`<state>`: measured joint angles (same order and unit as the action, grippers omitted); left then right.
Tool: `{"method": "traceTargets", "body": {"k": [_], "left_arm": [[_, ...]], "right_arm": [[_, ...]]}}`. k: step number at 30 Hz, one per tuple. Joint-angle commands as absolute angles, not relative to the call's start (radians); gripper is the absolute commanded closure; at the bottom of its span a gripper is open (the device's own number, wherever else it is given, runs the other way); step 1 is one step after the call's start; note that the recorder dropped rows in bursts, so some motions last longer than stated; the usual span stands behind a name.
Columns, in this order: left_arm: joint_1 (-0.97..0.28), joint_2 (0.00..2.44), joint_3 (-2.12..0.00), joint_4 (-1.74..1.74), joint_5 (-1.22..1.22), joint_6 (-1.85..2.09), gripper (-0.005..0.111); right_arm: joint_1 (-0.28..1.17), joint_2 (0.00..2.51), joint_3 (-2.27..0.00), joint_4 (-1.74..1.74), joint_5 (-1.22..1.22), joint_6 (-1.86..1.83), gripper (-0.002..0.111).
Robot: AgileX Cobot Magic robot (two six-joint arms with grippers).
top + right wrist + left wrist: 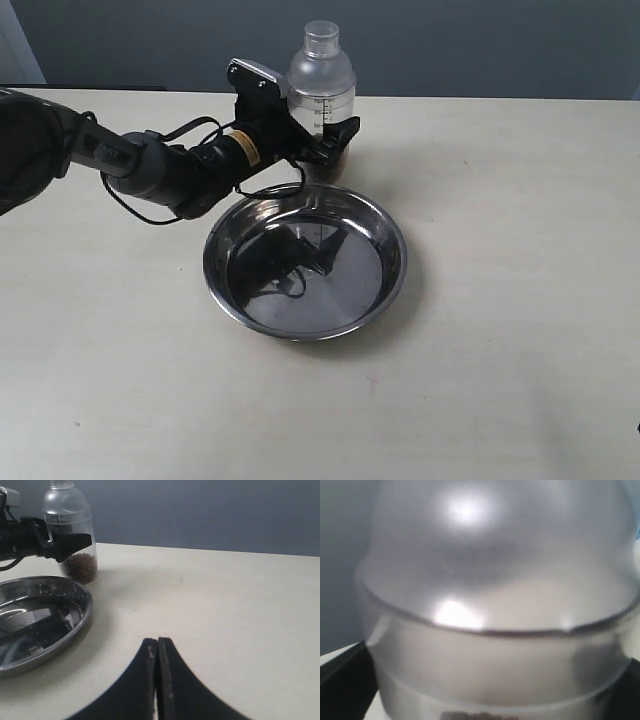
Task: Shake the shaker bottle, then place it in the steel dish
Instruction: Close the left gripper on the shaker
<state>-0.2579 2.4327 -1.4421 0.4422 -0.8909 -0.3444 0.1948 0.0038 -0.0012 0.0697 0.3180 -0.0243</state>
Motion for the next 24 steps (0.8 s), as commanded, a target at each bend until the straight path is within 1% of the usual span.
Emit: {"method": "traceTargets", "body": {"k": [1, 8, 21, 24], "left_arm": [[-0.261, 2.442, -1.468, 0.427, -0.888, -0.366, 0.002], [-0.261, 2.442, -1.484, 0.420, -0.830, -0.368, 0.002], [-0.264, 2.442, -1.484, 0.367, -0.813, -0.368, 0.002], [-0.270, 2.442, -1.484, 0.371, -0.813, -0.366, 0.005]], "right_arm": [[0.199, 0.000, 0.000, 0.065, 0.305, -0.026, 0.109], [0.199, 0.000, 0.000, 0.065, 0.305, -0.026, 0.109], [0.199, 0.000, 0.000, 0.065, 0.305, -0.026, 0.109], [0.199, 0.000, 0.000, 0.065, 0.305, -0.026, 0.109]]}}
